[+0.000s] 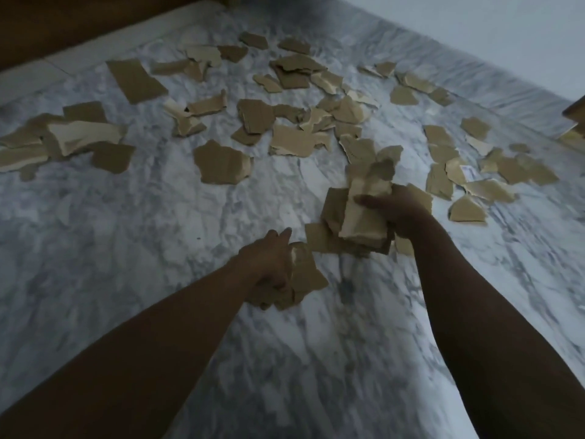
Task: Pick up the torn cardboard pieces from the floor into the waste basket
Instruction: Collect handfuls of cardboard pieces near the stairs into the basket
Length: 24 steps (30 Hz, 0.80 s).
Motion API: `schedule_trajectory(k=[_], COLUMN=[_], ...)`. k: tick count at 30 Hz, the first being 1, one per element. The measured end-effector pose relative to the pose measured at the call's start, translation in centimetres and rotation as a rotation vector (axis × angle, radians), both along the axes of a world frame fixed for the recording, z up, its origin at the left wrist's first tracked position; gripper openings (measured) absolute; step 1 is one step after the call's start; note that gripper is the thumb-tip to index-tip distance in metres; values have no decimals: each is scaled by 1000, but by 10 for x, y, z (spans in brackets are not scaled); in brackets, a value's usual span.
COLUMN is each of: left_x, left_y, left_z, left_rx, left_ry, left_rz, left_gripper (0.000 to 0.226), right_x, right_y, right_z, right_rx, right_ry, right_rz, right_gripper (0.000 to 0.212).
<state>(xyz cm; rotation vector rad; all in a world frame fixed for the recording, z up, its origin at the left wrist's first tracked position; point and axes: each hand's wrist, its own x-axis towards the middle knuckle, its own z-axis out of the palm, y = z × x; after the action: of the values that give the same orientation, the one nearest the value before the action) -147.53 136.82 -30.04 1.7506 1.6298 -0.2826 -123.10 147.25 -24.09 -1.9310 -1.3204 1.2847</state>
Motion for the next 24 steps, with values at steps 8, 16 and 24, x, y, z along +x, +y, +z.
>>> schedule_trajectory(k=[8,16,24], left_x=[5,0,-2], left_y=[2,-18,-20], left_z=[5,8,23], left_rx=[-43,98,55], left_ry=[42,-76,-84], left_rz=[96,162,77], left_gripper=[83,62,65], right_x=[18,-30,-78], right_y=[-9,-16,-27], right_z=[-1,-32,-34], right_rx=[-215,-96,-18], right_ry=[199,-70,-211], right_rz=[-125,-41,228], right_gripper=[44,71,61])
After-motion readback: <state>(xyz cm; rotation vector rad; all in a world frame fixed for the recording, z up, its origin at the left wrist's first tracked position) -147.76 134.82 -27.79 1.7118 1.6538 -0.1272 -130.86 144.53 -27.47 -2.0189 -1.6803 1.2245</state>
